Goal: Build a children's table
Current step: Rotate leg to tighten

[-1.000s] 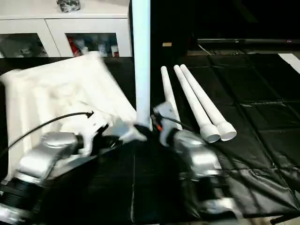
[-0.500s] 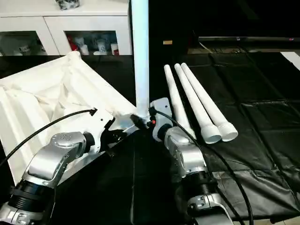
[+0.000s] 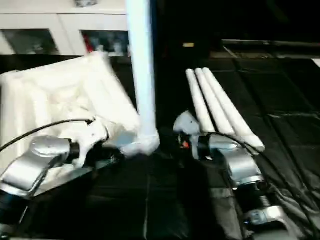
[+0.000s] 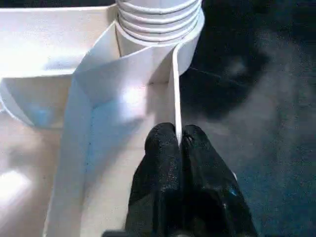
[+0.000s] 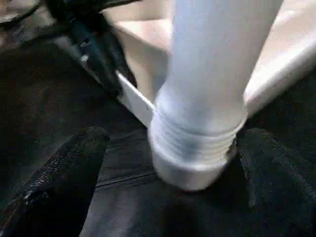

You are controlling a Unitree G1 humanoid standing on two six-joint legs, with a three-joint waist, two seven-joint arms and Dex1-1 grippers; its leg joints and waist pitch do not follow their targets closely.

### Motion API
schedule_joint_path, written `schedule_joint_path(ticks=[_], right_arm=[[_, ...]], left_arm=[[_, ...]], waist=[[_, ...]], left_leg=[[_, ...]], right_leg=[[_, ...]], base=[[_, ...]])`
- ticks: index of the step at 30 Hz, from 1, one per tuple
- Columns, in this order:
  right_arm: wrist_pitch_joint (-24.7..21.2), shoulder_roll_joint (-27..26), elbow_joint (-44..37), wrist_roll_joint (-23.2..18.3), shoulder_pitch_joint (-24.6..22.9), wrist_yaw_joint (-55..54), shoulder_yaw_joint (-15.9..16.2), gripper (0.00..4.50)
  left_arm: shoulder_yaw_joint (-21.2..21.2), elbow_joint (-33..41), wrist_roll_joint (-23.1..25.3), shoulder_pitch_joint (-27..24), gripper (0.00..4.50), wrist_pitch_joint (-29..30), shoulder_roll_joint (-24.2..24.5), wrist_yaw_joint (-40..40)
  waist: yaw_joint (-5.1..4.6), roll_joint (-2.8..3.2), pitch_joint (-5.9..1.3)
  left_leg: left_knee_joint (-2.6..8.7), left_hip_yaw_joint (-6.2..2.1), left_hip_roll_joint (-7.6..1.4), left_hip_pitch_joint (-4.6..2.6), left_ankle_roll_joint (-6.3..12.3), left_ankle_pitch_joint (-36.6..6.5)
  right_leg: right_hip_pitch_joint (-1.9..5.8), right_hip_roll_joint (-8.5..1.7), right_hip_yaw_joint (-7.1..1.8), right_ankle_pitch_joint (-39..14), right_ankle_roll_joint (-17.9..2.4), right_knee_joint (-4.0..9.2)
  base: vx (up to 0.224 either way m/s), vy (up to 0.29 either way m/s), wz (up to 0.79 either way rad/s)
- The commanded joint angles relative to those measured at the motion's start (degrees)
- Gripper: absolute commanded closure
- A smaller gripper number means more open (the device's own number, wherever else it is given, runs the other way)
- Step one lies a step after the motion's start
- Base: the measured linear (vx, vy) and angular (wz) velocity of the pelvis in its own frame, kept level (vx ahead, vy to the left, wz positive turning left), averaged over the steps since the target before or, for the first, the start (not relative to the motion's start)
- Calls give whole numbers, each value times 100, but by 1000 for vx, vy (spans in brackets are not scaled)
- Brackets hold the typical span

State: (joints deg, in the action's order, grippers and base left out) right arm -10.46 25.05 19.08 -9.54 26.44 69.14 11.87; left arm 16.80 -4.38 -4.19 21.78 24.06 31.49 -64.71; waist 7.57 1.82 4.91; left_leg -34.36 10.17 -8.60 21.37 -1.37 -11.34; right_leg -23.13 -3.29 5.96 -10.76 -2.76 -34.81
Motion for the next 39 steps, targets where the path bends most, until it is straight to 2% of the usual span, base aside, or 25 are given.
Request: schedule_joint_path(ticks=[1,3,8,19,27,31,34,36,38,39], right_arm=[[129,72,-64,-28,78,263,131,3],[212,118,-41,8,116,422,218,3],[254,110,-6,16,144,623,309,3],[80,236,-35,-141,96,1146,460,118],[-27,194,-4,-193,93,1186,486,175],[-184,100,-85,-266,-9,1124,475,182],[-368,-84,-134,-295,-78,763,391,183],[-507,-372,-84,-185,-104,112,299,184],[-589,-580,-37,-115,-114,-319,241,185],[-646,-732,0,-77,-115,-608,199,185]], left_arm=[[242,84,-148,46,450,-368,28,-505],[394,-7,-74,68,450,-598,135,-706],[547,-96,0,118,450,-832,211,-972],[611,-465,27,253,450,-1224,254,-1147],[581,-584,37,267,450,-1319,219,-1181],[479,-641,25,250,450,-1173,121,-943],[324,-650,-15,223,450,-878,-25,-587],[104,-552,-153,186,450,-505,-246,-184],[-33,-436,-270,160,450,-231,-387,38],[-105,-348,-319,139,450,-62,-477,189]], waist=[[-31,24,-380],[24,26,-384],[10,-3,-370],[25,-3,-376],[29,-3,-382],[29,-21,-387],[14,-7,-357],[-10,-1,-343],[-60,-4,-339],[-78,15,-341]], left_leg=[[372,-192,-557,-130,593,-780],[387,-210,-567,-107,546,-820],[404,-219,-557,-75,473,-893],[394,-221,-555,-75,500,-857],[396,-222,-557,-75,476,-859],[392,-218,-555,-66,485,-791],[410,-214,-564,-90,445,-916],[424,-233,-548,-94,321,-1068],[441,-243,-547,-86,225,-1125],[448,-260,-544,-87,190,-1144]], right_leg=[[268,-641,-458,-1142,-1189,454],[283,-658,-453,-1221,-1144,442],[317,-679,-460,-1379,-1086,447],[314,-671,-451,-1464,-1038,461],[314,-675,-450,-1532,-1022,467],[319,-673,-450,-1500,-1019,456],[293,-673,-456,-1694,-1014,486],[310,-689,-446,-2058,-922,530],[317,-694,-452,-2107,-904,533],[325,-701,-444,-2126,-910,526]], base=[[0,0,0],[0,0,0],[0,0,0],[0,0,0],[0,0,0],[0,0,0],[0,0,0],[0,0,0],[0,0,0],[0,0,0]])
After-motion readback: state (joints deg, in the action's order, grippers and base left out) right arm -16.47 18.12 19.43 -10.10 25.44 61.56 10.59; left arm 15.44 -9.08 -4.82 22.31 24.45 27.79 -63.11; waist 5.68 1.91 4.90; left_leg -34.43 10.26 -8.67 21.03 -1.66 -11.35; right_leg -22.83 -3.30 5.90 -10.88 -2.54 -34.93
